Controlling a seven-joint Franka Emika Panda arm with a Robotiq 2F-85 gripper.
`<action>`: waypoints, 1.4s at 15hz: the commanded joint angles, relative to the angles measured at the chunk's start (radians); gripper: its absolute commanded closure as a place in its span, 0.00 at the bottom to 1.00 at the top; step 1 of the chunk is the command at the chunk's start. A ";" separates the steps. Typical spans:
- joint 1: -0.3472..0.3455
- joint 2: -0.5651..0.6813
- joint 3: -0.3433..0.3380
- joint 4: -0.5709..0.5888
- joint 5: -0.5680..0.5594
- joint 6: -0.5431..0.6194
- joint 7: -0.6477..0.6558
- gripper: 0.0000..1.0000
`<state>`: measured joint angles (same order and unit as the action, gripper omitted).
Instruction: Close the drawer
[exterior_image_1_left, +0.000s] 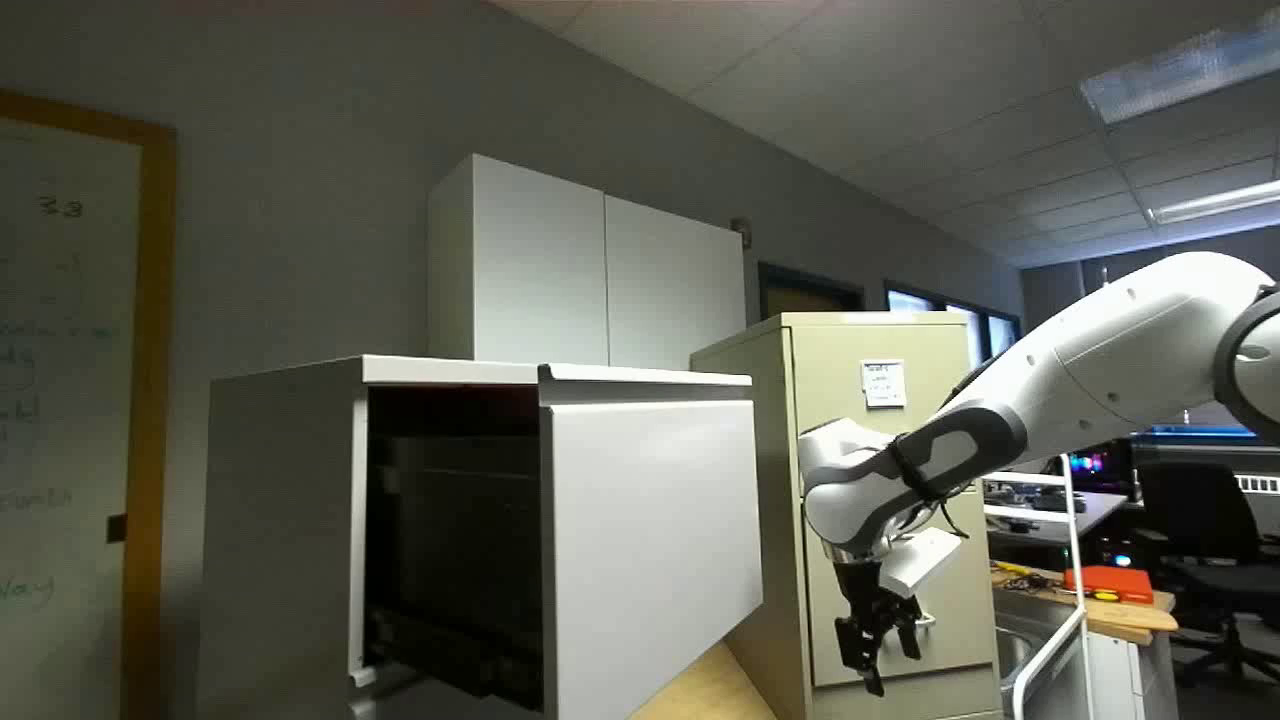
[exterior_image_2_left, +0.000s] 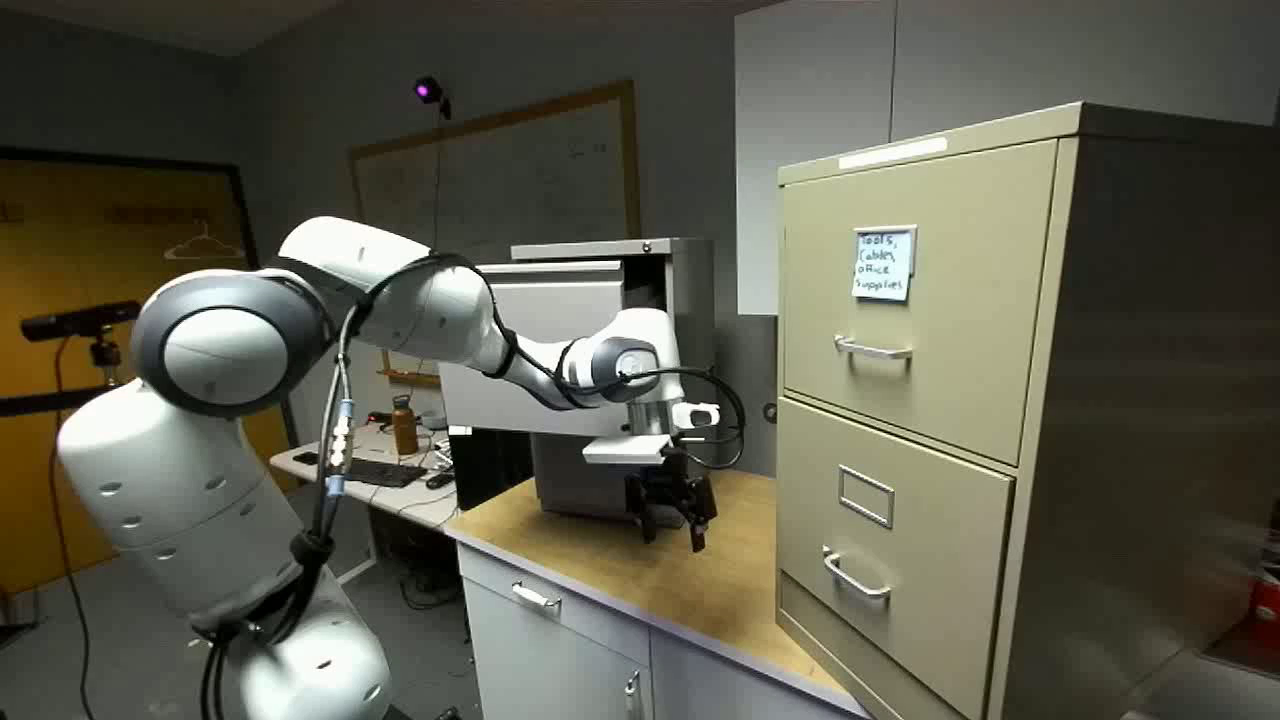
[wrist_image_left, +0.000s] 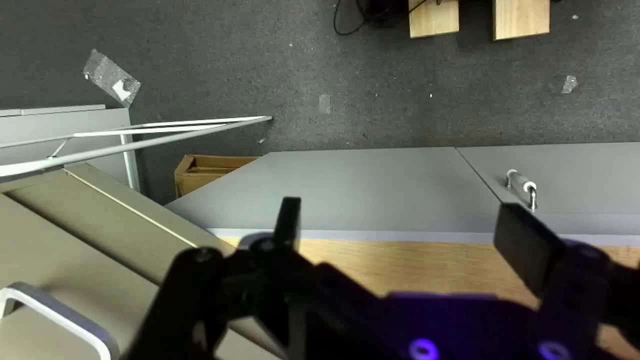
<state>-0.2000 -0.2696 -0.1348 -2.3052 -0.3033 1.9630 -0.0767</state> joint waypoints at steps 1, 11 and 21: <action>0.010 0.000 -0.009 0.002 -0.002 -0.002 0.002 0.00; 0.010 0.000 -0.009 0.002 -0.002 -0.002 0.002 0.00; 0.034 -0.050 0.018 0.021 -0.008 -0.004 0.029 0.00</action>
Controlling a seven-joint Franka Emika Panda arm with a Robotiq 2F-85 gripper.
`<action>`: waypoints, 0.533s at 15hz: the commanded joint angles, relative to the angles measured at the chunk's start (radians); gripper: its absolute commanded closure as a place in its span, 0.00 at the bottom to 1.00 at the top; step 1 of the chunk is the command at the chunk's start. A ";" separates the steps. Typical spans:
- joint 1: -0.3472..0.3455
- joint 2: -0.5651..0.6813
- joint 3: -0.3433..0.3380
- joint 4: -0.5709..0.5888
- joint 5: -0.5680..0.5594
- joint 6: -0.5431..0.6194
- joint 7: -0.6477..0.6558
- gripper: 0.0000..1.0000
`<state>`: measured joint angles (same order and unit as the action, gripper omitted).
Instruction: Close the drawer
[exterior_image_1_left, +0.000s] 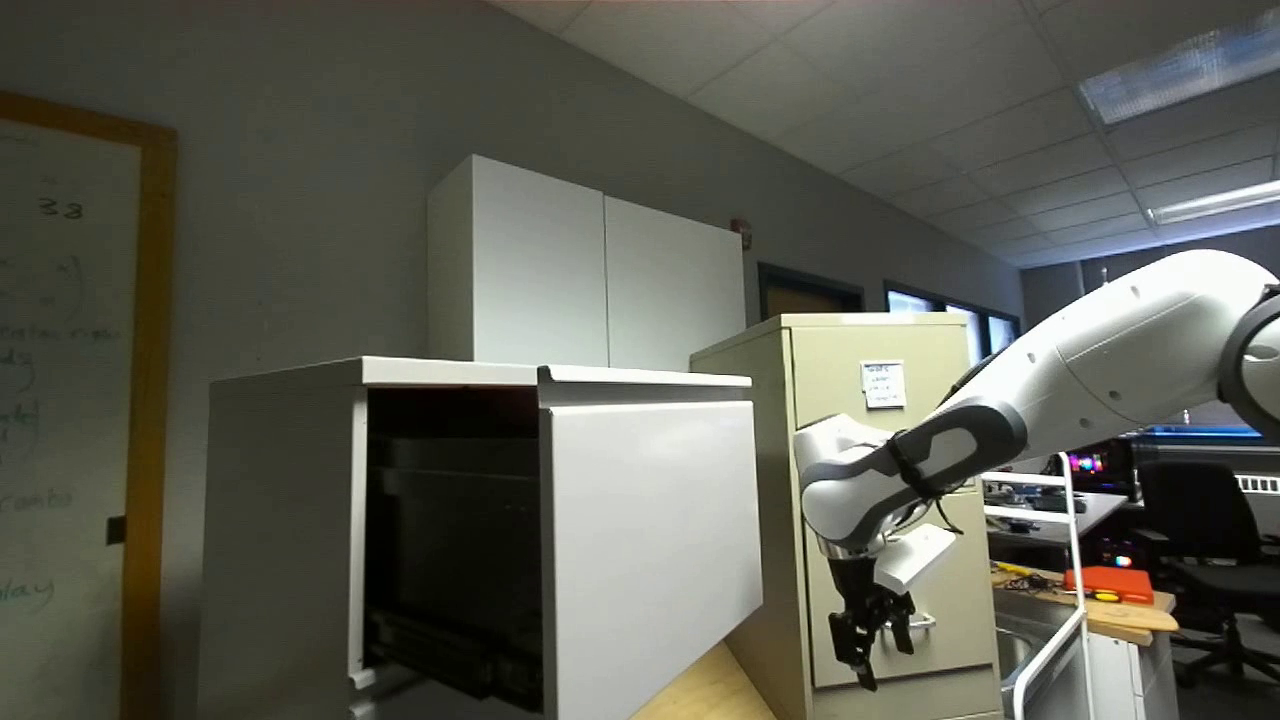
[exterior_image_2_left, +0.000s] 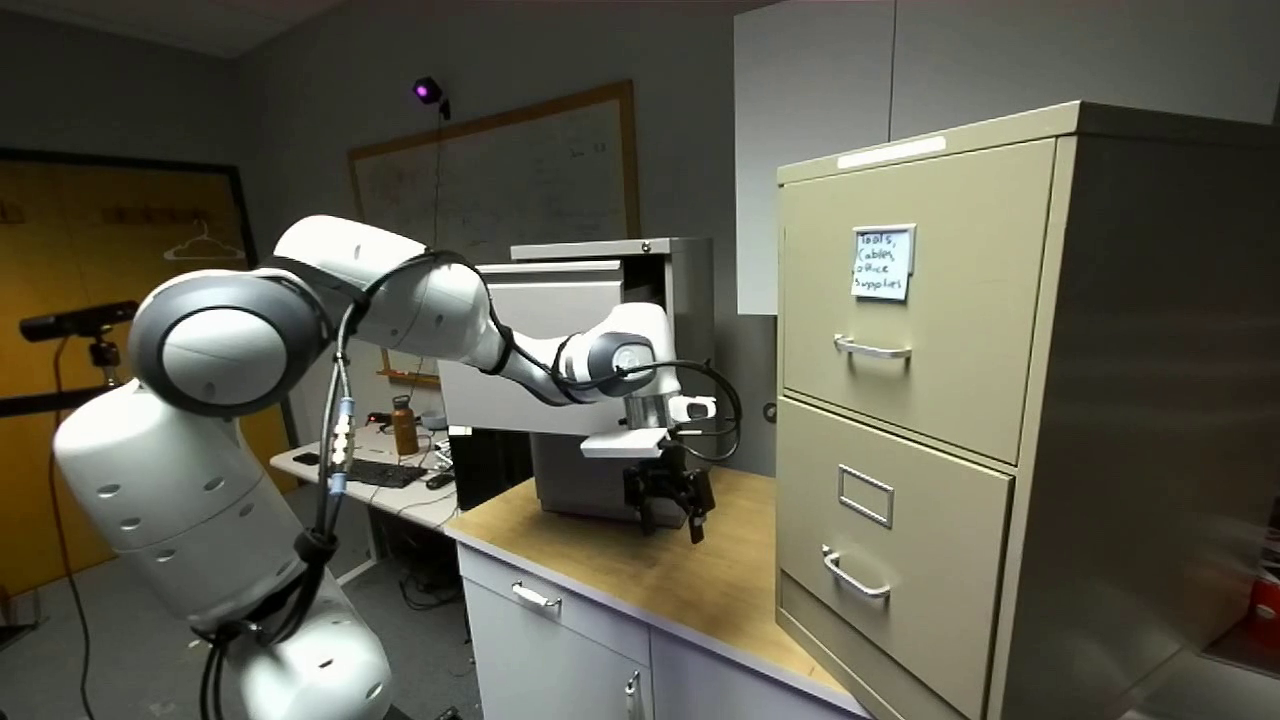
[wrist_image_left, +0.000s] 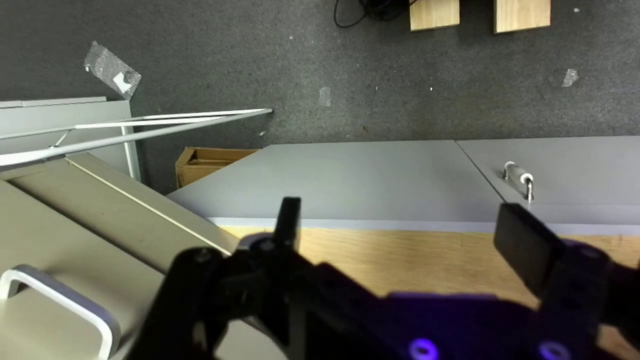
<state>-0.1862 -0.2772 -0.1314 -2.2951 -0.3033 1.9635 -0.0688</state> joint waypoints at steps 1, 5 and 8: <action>0.027 -0.061 0.022 0.011 -0.010 0.001 0.019 0.00; 0.052 -0.140 0.048 0.012 -0.017 0.018 0.018 0.27; 0.068 -0.211 0.066 0.006 -0.014 0.038 0.009 0.50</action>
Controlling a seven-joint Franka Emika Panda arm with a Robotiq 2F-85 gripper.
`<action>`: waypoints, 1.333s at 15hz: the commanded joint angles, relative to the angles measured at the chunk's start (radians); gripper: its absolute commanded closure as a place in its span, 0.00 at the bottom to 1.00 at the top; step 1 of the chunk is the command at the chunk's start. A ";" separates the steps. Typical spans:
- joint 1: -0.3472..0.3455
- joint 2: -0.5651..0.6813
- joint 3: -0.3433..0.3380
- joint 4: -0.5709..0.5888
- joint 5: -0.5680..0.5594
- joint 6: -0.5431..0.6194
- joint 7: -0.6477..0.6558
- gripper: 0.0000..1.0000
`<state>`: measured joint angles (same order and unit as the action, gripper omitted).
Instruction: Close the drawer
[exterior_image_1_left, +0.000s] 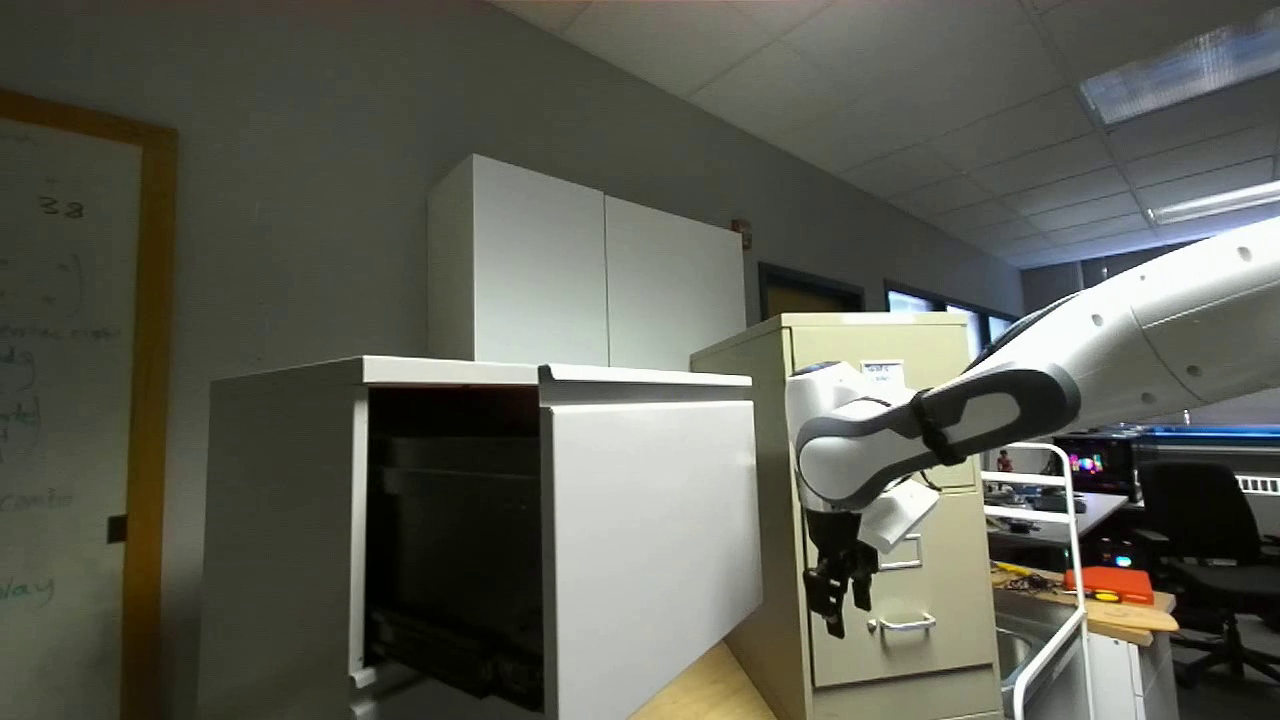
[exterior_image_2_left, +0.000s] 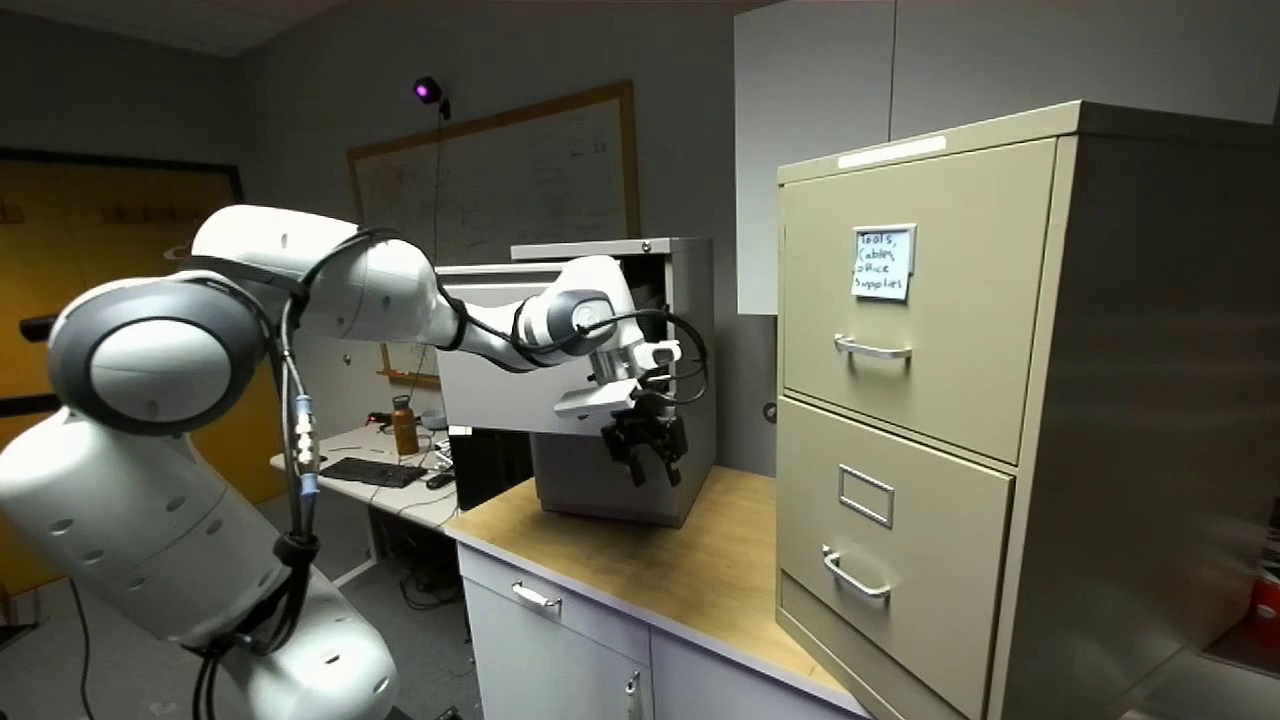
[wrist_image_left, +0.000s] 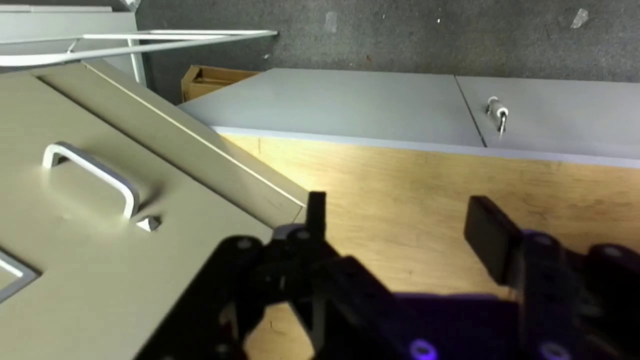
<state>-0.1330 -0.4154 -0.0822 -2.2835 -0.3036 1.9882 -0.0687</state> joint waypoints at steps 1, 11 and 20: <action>0.023 -0.099 0.018 -0.011 -0.007 0.031 -0.001 0.57; 0.195 -0.200 -0.089 -0.022 0.242 0.330 -0.259 0.99; 0.295 -0.160 -0.159 0.059 0.446 0.290 -0.455 1.00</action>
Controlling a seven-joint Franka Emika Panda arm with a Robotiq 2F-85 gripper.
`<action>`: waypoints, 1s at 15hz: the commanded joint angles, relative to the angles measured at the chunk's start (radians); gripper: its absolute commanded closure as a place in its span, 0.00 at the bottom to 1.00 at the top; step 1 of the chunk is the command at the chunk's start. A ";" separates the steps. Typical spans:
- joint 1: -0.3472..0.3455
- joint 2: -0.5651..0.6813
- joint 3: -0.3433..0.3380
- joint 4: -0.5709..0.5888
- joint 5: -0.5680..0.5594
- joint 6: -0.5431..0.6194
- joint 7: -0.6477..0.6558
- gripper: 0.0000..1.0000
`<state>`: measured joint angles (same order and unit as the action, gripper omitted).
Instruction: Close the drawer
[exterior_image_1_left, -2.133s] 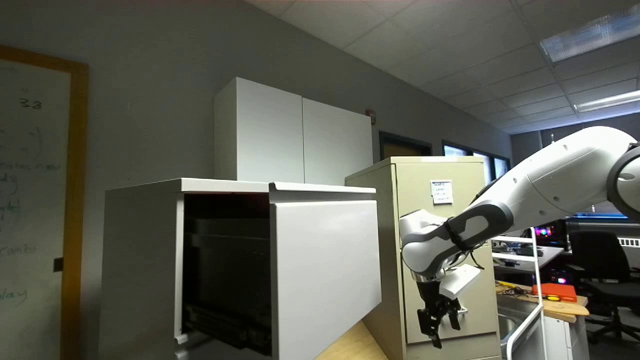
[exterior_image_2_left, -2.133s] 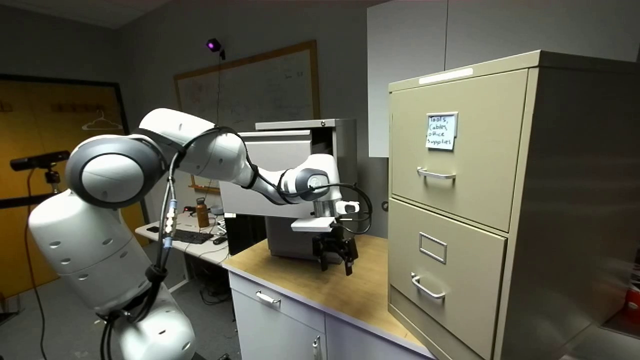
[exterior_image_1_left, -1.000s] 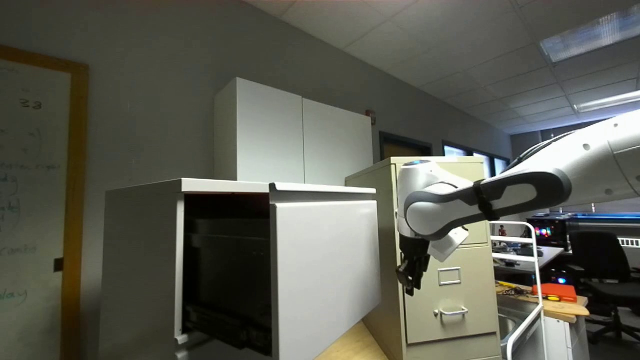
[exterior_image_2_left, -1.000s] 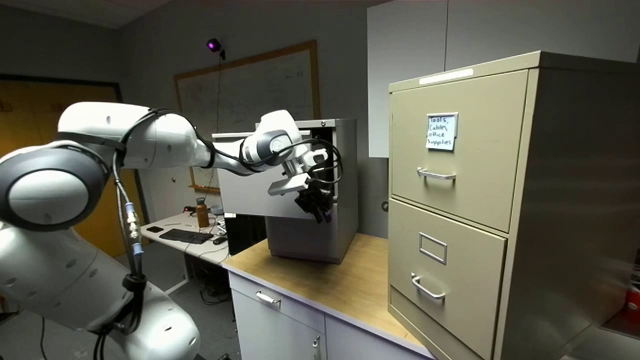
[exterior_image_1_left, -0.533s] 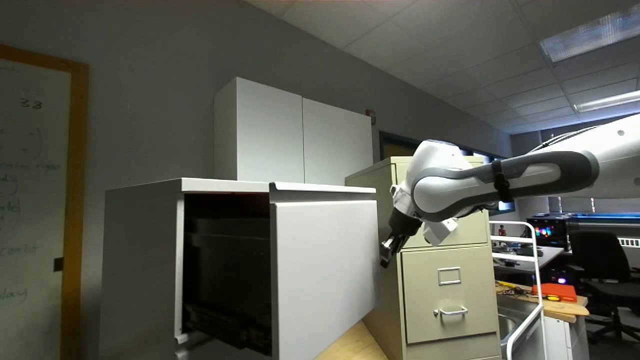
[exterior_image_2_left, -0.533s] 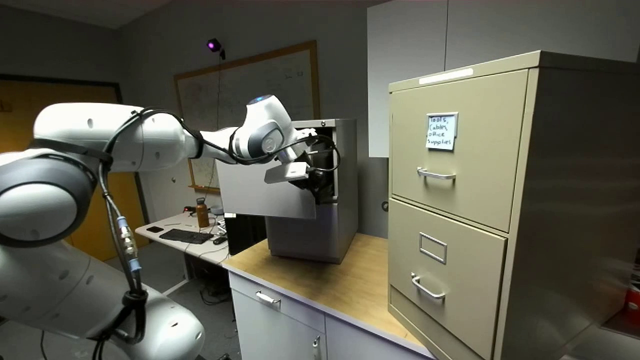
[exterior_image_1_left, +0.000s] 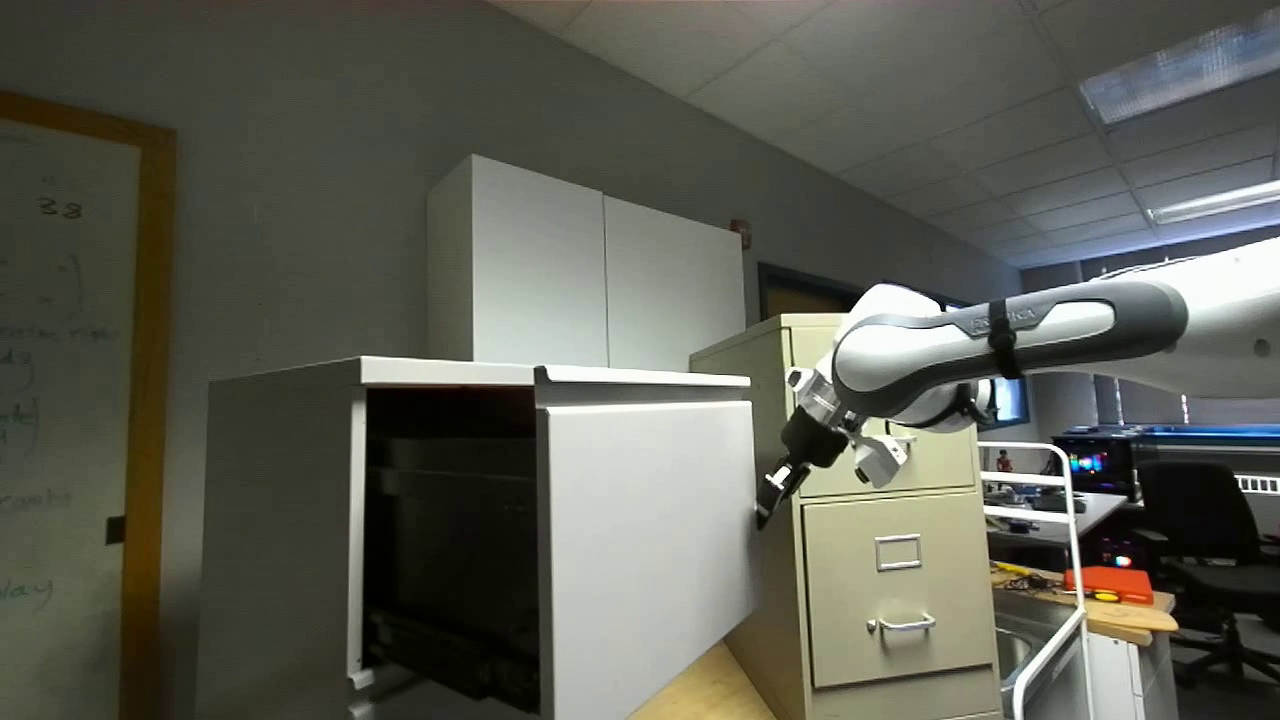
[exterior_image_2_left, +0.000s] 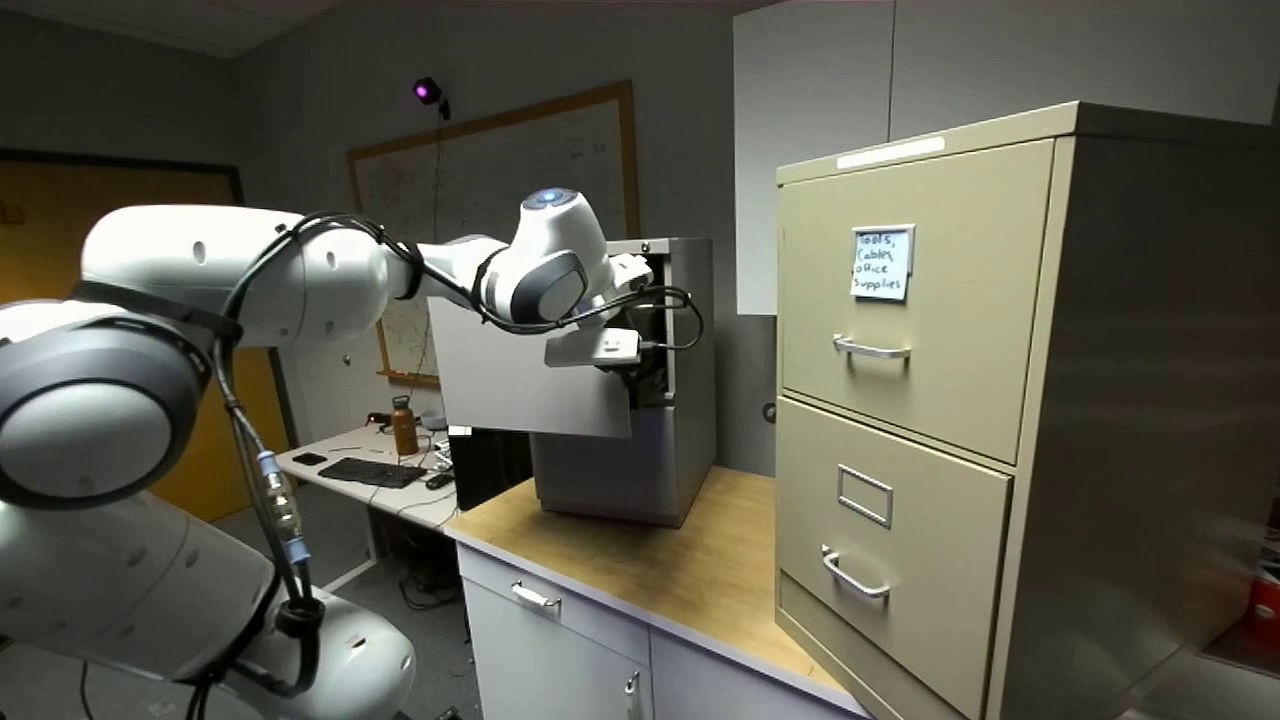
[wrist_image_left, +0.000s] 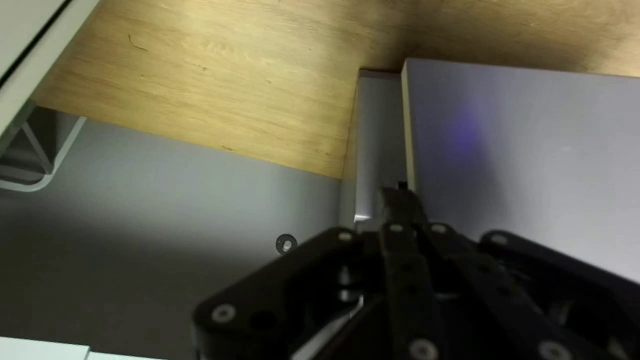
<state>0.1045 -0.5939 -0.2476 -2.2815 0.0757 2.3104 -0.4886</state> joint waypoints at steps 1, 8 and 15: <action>0.058 0.027 0.012 0.070 0.069 -0.039 -0.035 1.00; 0.056 0.124 0.072 0.175 0.056 -0.082 0.006 1.00; 0.043 0.305 0.121 0.366 0.050 -0.136 0.015 1.00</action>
<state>0.1063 -0.3745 -0.1945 -2.0463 0.0763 2.2420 -0.5046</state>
